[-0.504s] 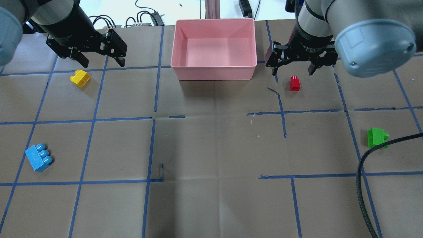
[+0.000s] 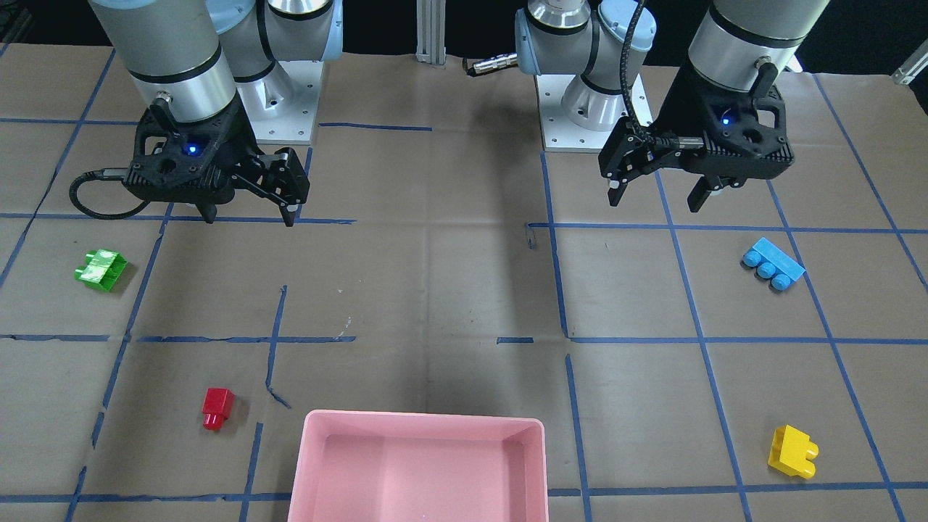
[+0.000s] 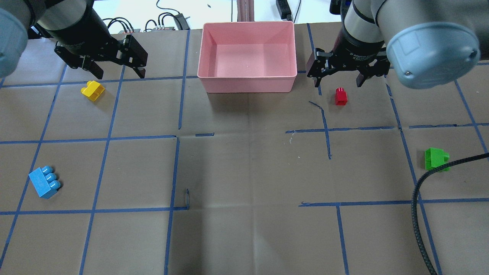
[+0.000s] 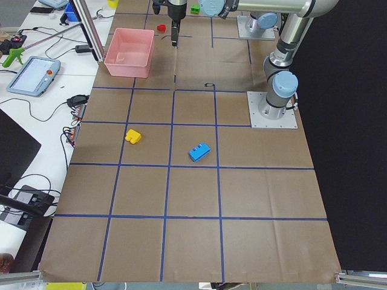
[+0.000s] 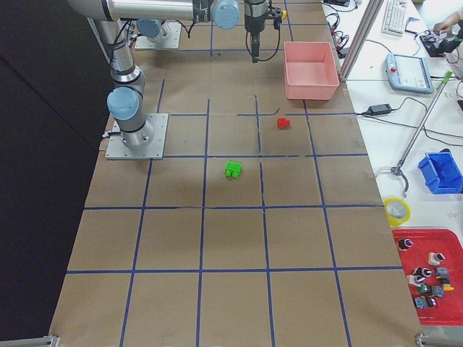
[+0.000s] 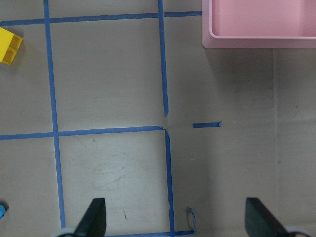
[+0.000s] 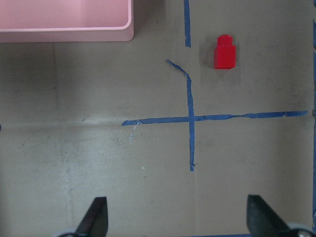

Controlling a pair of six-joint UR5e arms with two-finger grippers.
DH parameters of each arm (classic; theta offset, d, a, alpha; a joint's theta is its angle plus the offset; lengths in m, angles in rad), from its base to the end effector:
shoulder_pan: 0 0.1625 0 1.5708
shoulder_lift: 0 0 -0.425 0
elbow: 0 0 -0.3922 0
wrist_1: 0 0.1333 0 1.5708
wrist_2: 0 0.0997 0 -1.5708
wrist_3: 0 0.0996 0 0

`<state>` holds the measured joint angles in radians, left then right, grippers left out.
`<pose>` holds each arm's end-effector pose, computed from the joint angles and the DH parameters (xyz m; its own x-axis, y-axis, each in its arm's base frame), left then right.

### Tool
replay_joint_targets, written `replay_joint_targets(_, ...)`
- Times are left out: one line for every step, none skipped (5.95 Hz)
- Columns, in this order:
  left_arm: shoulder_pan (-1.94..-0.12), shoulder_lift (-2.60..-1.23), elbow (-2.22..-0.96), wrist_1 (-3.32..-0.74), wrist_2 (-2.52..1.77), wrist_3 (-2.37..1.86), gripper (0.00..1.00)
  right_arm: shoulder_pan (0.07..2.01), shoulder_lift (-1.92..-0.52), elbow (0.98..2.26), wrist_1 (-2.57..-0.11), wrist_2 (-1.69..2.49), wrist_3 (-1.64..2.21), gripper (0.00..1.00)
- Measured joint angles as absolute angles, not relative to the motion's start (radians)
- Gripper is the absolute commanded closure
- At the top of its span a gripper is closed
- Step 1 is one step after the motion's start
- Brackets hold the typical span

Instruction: Put all blocks into box

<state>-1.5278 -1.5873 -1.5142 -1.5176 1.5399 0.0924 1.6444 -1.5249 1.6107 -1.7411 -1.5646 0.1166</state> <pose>-0.1144 -0.5128 0.5133 -0.9984 0.0519 0.0220 0.0495 0.9942 -0.0956 0.1716 -0.5068 0.4626 -0.9990 0.0421 -0.0159 0.0432 0.9956 -0.0831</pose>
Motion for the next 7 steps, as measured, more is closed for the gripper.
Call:
replay_joint_targets(-1.528,-1.588,-1.513,-1.518,1.542,0.093,0.00,1.644,-1.525,1.611,-1.741,-1.565,0.117,0.00)
replay_joint_targets(-1.528,-1.588,-1.514,-1.517,1.543,0.093,0.00,1.644,-1.526,1.614,-1.741,-1.565,0.117,0.00)
replay_joint_targets(-1.528,-1.587,-1.514,-1.517,1.543,0.093,0.00,1.644,-1.526,1.619,-1.741,-1.565,0.117,0.00)
replay_joint_targets(-1.528,-1.586,-1.515,-1.517,1.544,0.095,0.00,1.644,-1.525,1.623,-1.741,-1.566,0.117,0.00)
replay_joint_targets(-1.528,-1.584,-1.516,-1.517,1.544,0.101,0.00,1.644,-1.526,1.626,-1.740,-1.566,0.117,0.00)
replay_joint_targets(-1.526,-1.582,-1.514,-1.514,1.545,0.109,0.00,1.644,-1.529,1.625,-1.741,-1.565,0.119,0.00)
replay_joint_targets(-1.522,-1.589,-1.509,-1.502,1.545,0.122,0.00,1.644,-1.529,1.625,-1.741,-1.565,0.121,0.00)
